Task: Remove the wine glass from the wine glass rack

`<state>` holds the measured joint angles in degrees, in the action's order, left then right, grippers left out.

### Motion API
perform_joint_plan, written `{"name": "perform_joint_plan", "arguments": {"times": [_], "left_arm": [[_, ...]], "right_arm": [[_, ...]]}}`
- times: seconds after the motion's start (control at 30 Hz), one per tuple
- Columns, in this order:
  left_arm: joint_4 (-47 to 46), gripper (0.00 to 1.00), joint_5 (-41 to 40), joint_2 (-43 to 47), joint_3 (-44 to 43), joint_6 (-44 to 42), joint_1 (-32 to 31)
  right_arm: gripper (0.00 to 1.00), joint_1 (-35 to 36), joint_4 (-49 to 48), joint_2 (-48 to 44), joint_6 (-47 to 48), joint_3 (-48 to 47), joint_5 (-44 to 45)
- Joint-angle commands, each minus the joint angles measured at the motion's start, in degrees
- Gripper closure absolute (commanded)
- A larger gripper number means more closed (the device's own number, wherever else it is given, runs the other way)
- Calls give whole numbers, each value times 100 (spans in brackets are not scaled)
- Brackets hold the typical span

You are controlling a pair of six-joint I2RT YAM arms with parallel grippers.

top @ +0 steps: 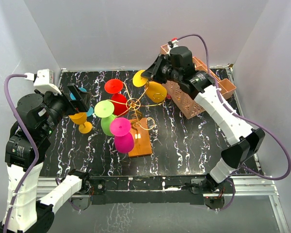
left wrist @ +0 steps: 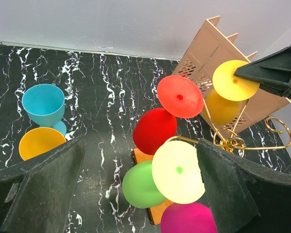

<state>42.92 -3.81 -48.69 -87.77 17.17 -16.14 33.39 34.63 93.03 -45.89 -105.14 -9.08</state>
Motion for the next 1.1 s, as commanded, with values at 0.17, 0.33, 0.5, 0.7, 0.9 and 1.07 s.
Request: {"name": "perform_joint_plan", "arguments": {"times": [0.17, 0.33, 0.5, 0.7, 0.9, 1.07], "left_arm": [[-38, 3, 21, 8, -140, -12, -21], [-78, 3, 25, 12, -97, -2, -21], [-131, 3, 98, -54, -90, 30, -21], [-161, 3, 179, -70, -92, 67, -21], [-143, 3, 188, -47, -74, 85, -23], [-111, 3, 171, -13, -78, 76, -21]], "right_arm": [[92, -528, -677, -590, -727, 644, -813], [92, -588, -750, -790, -644, 828, -1204], [92, -589, -1181, -970, -380, 1135, -1958], [92, -590, -1380, -916, 2, 1093, -2874], [92, -588, -1820, -763, -117, 1070, -3467], [92, -591, -2170, -513, -449, 950, -3661]]}}
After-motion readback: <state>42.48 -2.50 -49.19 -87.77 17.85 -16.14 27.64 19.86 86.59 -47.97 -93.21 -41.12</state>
